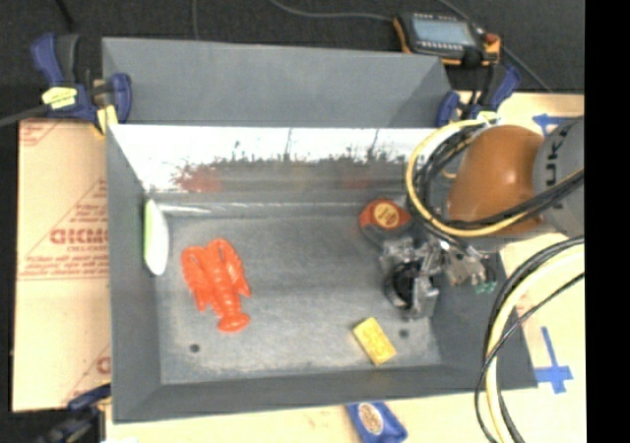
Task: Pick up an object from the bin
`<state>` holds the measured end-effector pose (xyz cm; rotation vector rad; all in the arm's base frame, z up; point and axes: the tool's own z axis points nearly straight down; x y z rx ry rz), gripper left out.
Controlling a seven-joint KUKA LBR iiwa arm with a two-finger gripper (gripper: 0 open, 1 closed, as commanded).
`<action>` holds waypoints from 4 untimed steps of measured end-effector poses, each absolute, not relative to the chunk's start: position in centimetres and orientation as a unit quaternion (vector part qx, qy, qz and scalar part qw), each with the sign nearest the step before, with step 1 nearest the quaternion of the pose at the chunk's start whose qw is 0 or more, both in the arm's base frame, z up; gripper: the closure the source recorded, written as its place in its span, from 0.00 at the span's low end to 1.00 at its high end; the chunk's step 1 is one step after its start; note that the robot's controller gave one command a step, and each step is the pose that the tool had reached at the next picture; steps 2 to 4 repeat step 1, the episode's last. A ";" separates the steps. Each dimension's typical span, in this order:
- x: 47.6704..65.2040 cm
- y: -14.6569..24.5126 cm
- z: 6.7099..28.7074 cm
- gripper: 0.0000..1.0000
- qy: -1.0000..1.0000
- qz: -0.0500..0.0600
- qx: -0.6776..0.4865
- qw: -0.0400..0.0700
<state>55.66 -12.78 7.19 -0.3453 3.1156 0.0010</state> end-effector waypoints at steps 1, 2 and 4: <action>55.7 -12.8 7.2 1.00 0.994 0.000 -0.110 0.003; 55.7 -12.8 7.2 1.00 0.994 0.000 -0.110 0.003; 55.7 -12.8 7.2 1.00 0.994 0.000 -0.110 0.003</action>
Offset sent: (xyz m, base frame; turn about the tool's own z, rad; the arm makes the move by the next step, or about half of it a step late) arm -0.0039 -0.0074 0.0112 -0.0153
